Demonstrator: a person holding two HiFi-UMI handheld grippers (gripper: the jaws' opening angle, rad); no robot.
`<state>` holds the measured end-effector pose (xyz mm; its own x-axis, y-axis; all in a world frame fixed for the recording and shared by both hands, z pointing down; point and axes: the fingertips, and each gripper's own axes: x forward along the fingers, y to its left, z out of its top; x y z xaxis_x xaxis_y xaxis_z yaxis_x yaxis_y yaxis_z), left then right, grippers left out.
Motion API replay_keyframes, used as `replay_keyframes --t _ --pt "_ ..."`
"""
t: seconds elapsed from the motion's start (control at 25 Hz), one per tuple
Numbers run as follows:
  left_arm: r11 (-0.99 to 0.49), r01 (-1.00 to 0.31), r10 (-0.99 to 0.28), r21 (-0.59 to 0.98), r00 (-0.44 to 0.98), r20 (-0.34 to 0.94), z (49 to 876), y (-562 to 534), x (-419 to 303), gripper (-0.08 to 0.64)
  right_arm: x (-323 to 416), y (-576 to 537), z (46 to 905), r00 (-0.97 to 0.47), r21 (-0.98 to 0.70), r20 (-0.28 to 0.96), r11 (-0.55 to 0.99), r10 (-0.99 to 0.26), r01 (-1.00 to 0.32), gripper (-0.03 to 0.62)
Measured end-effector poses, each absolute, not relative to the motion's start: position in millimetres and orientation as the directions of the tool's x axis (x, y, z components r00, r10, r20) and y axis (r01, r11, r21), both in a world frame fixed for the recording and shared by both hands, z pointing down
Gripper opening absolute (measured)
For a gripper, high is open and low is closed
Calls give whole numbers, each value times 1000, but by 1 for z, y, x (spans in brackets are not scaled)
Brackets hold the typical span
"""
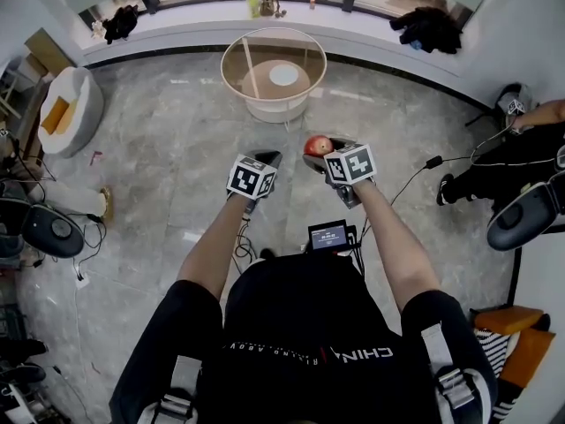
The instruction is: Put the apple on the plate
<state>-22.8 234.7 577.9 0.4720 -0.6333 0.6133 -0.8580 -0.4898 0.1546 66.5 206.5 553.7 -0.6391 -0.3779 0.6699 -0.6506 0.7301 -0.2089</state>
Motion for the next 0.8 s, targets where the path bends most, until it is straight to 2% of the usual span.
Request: replay_keyframes --t 0.6,0.8 --pt "-482 -854 -618 194 489 616 582 217 -5 17 83 185 556 -664 -252 664 732 -344 -632 396" --pt "-454 -875 -636 171 452 626 585 201 10 17 102 169 562 -676 -257 662 749 -324 -610 396"
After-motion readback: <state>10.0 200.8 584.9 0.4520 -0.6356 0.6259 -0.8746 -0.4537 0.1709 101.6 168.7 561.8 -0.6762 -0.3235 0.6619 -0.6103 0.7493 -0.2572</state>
